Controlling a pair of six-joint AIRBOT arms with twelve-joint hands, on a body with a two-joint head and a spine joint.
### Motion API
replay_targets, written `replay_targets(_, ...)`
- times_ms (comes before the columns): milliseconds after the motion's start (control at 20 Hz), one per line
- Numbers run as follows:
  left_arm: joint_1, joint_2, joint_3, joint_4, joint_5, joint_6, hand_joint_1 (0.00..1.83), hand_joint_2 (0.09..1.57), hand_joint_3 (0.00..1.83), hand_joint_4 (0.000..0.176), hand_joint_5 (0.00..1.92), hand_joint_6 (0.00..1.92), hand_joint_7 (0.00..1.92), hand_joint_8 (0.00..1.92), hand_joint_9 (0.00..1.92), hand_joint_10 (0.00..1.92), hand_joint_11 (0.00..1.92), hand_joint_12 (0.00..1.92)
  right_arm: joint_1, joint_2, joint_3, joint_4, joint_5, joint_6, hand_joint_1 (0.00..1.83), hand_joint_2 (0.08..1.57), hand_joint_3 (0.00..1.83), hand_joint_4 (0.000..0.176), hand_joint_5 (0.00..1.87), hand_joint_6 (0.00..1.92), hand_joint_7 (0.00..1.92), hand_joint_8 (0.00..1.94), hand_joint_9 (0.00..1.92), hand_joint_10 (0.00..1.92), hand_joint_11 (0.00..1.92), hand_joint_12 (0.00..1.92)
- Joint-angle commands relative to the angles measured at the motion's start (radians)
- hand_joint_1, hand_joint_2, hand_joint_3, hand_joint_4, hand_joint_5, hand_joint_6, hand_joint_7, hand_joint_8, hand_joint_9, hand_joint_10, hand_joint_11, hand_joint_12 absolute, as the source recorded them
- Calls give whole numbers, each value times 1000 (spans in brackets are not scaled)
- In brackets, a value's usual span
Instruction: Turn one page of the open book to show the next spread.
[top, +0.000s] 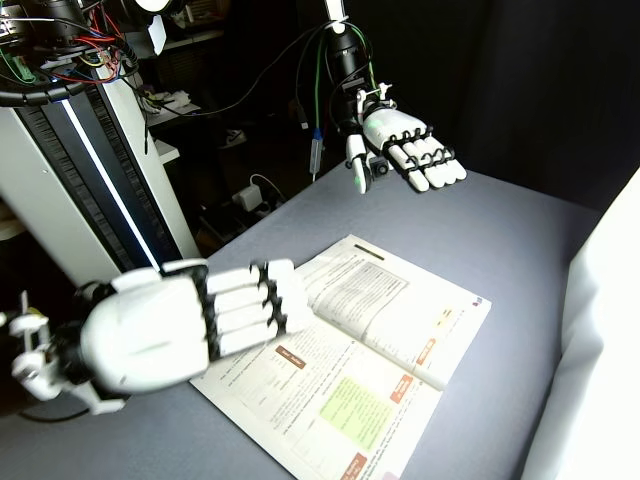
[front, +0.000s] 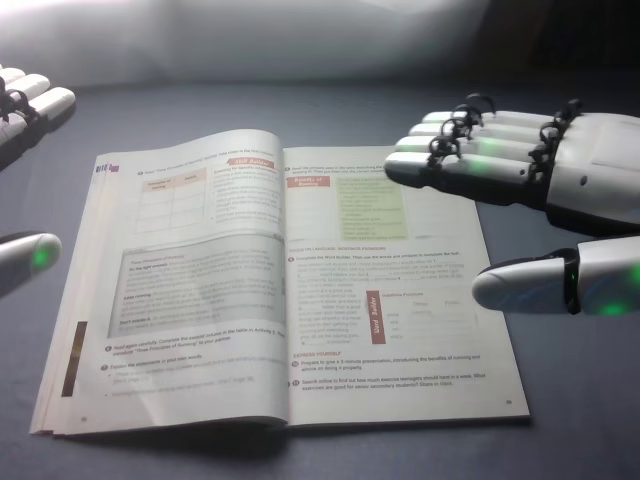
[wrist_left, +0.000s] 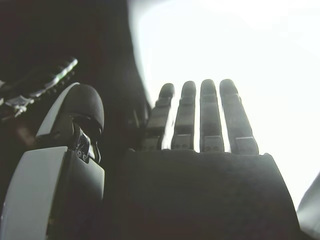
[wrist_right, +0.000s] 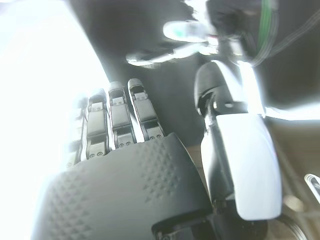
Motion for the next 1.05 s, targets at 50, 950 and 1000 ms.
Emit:
replay_targets(50, -8, -14, 11, -5, -129, -17, 0, 1403, 0, 18, 0, 0, 0, 0, 0, 0, 0, 0, -17, 18, -13, 114, 119, -47, 0, 1243, 0, 0, 0, 0, 0, 0, 0, 0, 0, 0)
replay_targets(950, -34, -34, 19, 42, -167, -55, 153, 1309, 0, 0, 0, 0, 0, 0, 0, 0, 0, 0, -260, 96, -77, 525, 500, -210, 99, 1290, 0, 0, 0, 0, 0, 0, 0, 0, 0, 0)
replay_targets(1000, -34, -34, 20, 40, -167, -55, 153, 1309, 0, 0, 0, 0, 0, 0, 0, 0, 0, 0, -265, 96, -78, 533, 518, -212, 99, 1290, 0, 0, 0, 0, 0, 0, 0, 0, 0, 0)
